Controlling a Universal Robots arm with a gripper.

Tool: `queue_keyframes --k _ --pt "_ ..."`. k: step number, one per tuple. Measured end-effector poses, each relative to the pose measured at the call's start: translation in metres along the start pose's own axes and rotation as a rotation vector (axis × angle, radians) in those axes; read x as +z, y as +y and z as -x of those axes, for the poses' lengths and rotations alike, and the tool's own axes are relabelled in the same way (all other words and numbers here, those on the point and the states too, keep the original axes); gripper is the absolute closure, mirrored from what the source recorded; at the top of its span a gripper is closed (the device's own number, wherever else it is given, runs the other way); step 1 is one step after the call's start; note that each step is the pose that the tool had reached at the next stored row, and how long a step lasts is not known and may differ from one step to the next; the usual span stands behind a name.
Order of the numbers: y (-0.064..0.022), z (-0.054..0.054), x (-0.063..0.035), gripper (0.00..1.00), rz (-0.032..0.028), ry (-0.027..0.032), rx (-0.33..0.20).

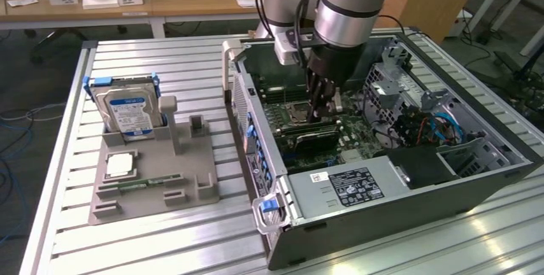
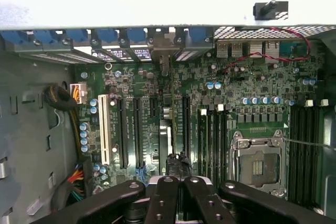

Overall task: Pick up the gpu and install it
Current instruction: 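Press down on the gpu until it lock into place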

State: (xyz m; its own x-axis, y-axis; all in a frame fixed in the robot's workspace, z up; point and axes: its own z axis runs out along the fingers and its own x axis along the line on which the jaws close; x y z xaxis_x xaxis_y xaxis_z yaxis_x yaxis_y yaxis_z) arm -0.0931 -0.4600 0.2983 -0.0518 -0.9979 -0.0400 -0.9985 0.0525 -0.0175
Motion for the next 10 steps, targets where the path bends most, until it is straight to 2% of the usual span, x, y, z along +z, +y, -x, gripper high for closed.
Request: queue_keyframes --k 10 --pt "0.0002 -0.001 0.0153 0.89 0.0004 0.0001 0.0"
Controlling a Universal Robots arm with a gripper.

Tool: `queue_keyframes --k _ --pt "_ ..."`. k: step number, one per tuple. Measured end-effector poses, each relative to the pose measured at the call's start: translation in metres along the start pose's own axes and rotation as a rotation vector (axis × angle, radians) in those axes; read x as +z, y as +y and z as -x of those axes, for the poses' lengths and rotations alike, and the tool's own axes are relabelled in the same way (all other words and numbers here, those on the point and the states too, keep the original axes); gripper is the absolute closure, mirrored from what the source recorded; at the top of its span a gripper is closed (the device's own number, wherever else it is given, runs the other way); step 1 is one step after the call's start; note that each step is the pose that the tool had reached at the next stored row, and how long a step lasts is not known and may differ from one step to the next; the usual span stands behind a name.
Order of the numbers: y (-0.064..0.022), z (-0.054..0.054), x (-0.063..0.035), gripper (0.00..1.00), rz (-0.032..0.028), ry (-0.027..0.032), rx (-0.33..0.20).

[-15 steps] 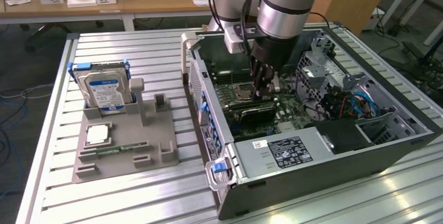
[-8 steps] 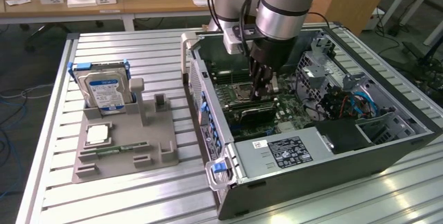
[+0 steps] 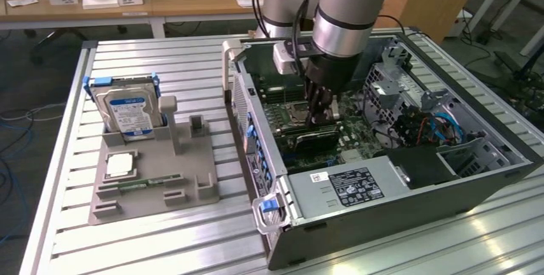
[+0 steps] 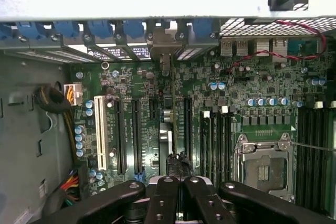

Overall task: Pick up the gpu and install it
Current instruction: 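Press down on the gpu until it lock into place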

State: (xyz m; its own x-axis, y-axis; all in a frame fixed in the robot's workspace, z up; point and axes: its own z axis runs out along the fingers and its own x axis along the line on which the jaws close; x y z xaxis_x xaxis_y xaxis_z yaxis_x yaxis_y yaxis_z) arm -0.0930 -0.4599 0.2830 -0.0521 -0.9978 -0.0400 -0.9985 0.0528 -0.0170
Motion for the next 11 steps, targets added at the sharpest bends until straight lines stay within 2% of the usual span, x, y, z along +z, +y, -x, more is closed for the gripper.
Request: queue_keyframes --k 5,11 --pt "-0.0032 0.0 0.0017 0.89 0.0005 0.0002 0.0" --pt "-0.003 0.002 0.004 0.89 0.0004 0.0 0.0"
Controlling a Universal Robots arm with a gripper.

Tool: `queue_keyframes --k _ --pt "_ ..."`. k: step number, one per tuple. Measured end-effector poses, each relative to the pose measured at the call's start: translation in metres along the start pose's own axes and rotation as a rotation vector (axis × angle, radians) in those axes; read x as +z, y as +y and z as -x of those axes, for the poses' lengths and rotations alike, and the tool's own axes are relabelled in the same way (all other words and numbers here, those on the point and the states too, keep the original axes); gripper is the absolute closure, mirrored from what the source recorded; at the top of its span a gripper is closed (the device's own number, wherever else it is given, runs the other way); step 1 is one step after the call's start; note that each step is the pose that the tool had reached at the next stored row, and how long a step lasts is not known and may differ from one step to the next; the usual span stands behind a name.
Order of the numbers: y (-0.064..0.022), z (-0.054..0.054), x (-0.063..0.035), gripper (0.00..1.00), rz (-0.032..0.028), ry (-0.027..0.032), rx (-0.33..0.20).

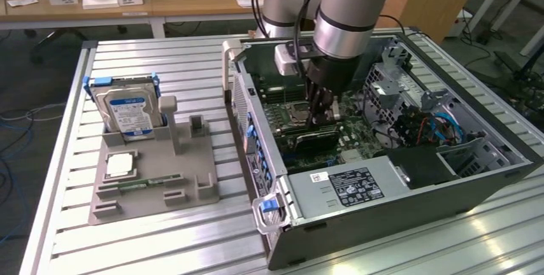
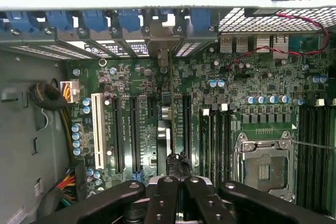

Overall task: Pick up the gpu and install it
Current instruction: 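Press down on the gpu until it lock into place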

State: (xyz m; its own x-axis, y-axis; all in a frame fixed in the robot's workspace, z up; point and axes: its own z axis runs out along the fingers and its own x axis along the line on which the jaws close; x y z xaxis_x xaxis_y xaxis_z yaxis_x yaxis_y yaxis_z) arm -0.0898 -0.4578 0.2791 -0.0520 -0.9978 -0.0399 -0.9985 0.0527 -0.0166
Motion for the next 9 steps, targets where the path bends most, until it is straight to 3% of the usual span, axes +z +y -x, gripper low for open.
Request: queue_keyframes --k 9 --pt "0.0006 0.0006 0.0061 0.89 0.0002 0.0003 0.0"
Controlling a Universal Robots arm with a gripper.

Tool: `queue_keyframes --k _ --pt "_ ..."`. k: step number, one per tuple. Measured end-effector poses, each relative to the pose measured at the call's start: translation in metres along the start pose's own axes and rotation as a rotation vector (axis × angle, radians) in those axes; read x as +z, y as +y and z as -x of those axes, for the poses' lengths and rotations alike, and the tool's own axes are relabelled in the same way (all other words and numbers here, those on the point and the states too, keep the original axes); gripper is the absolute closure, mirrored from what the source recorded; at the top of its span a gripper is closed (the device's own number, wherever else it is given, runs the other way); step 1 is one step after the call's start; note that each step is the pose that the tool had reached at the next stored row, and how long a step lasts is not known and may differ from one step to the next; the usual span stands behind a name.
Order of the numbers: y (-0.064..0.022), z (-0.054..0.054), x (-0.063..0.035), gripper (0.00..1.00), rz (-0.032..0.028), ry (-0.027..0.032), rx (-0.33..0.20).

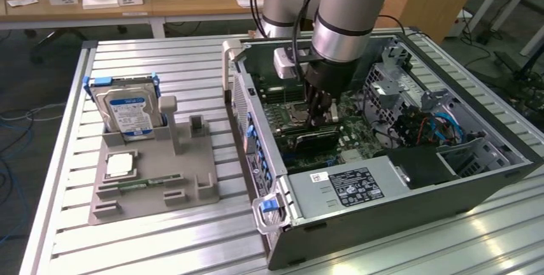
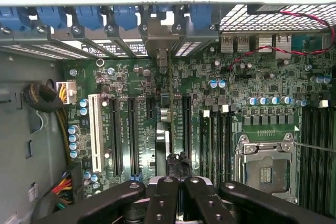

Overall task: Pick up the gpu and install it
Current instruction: 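Press down on the gpu until it lock into place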

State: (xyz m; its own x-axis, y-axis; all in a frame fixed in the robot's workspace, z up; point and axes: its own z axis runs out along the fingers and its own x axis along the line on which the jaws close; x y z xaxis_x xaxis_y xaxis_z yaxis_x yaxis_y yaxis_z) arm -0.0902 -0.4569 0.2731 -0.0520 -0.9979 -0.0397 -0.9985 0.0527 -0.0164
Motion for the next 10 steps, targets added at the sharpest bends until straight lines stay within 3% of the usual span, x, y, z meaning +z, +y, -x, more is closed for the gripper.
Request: queue_keyframes --k 10 --pt "0.0002 -0.0003 0.0058 0.89 -0.0001 0.0 0.0"
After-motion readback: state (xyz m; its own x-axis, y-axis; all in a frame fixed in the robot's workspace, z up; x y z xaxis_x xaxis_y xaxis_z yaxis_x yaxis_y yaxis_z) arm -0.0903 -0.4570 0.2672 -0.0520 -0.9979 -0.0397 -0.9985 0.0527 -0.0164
